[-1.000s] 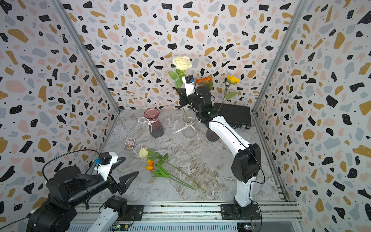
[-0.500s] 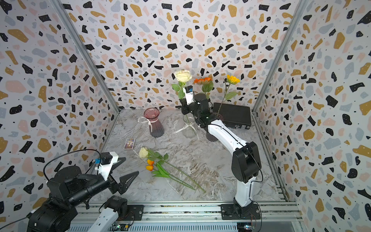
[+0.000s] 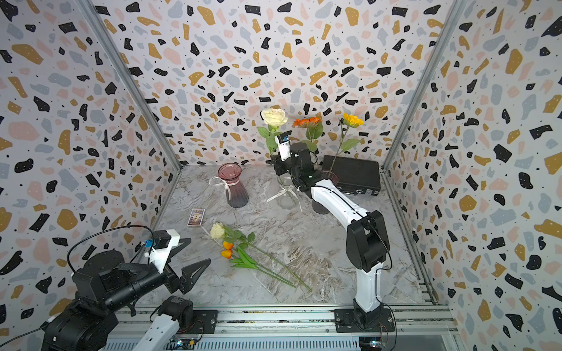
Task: Arrange the flowers in different vases according to their variety
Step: Insert the flower into the vase.
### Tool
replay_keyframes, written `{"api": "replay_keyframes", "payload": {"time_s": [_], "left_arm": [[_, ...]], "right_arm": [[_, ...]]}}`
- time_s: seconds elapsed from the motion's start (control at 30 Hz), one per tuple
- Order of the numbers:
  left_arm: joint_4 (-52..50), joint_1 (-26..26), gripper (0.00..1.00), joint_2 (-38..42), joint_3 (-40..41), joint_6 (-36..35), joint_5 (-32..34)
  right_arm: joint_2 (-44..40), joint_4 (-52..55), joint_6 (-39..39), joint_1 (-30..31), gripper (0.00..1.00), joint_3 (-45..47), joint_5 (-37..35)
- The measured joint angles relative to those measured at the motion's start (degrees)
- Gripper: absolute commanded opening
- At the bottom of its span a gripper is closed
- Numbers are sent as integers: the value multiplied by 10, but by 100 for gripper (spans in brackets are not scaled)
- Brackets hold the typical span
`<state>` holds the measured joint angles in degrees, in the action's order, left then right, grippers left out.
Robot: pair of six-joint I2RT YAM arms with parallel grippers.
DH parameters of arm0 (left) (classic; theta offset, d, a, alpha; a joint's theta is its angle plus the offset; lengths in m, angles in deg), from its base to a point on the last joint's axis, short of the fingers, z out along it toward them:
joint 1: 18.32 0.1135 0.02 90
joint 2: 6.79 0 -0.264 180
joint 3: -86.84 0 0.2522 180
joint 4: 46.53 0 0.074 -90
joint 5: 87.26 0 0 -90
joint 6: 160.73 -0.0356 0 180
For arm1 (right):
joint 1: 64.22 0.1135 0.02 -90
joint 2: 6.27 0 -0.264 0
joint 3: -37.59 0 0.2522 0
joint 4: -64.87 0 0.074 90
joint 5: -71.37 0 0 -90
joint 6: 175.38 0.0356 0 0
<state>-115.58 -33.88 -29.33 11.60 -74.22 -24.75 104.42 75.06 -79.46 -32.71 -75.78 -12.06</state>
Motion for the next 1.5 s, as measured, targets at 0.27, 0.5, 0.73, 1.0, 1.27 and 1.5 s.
{"api": "replay_keyframes", "payload": {"time_s": [0.27, 0.5, 0.73, 1.0, 1.27, 1.5], "left_arm": [[0, 0, 99, 0, 0, 0, 0], [0, 0, 99, 0, 0, 0, 0], [0, 0, 99, 0, 0, 0, 0], [-2, 0, 99, -7, 3, 10, 61], [-7, 0, 100, -25, 3, 24, 96], [-7, 0, 99, -25, 3, 32, 100]], "right_arm": [[5, 22, 0, -1, 58, 1, -9], [-54, 11, 0, -1, 58, 90, -9], [-173, 8, -17, 3, 59, 205, 3], [-238, 187, -104, 120, 60, 204, -7], [-115, 449, -113, 197, 58, 149, 7], [10, 565, -123, 194, 54, 102, 70]]}}
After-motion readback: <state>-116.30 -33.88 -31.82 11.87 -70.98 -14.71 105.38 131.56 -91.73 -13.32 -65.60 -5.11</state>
